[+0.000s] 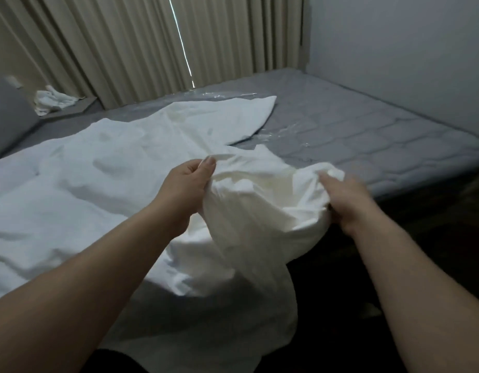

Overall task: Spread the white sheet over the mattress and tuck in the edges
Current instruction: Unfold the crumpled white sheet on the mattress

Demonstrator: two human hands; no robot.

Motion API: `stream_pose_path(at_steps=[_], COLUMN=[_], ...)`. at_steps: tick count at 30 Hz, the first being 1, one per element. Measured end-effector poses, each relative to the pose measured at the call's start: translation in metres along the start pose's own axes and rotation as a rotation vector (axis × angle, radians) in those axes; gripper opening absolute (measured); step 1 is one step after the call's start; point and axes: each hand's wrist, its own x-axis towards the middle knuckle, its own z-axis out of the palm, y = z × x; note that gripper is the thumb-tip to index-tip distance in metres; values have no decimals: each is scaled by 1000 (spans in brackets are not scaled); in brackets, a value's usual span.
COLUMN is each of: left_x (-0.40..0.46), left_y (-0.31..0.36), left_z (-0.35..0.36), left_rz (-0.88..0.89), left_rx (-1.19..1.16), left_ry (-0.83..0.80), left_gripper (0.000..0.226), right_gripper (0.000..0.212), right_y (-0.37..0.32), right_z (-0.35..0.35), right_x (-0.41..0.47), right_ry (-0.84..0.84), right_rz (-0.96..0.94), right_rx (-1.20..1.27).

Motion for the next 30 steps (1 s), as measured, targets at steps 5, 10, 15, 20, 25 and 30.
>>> stream_pose_path(at_steps=[5,10,15,20,25,30], left_x=[-3,-12,-17,-21,-32,-34], left_y=[14,31,38,40,52,34], left_z=[33,46,56,52,77,97], left_rz=[49,40,75,17,44,32], left_rx=[-58,-132,-154,-213,-276,28], left_ry=[60,17,-36,-135,-293,-369], left_gripper=[36,34,35,32,35,47], right_gripper=[62,45,13,25,35,61], right_y=[15,7,5,-25,-31,-45], right_z=[7,28,22,-4,-19,-66], right_x=[-33,-84,-88,-86,-87,-69], right_ry=[250,-511,-480,-325,-331,-437], right_rz=[-463,-316,-224,-196,-153,-58], right_rx=[-910,-390,-245,36,194,817])
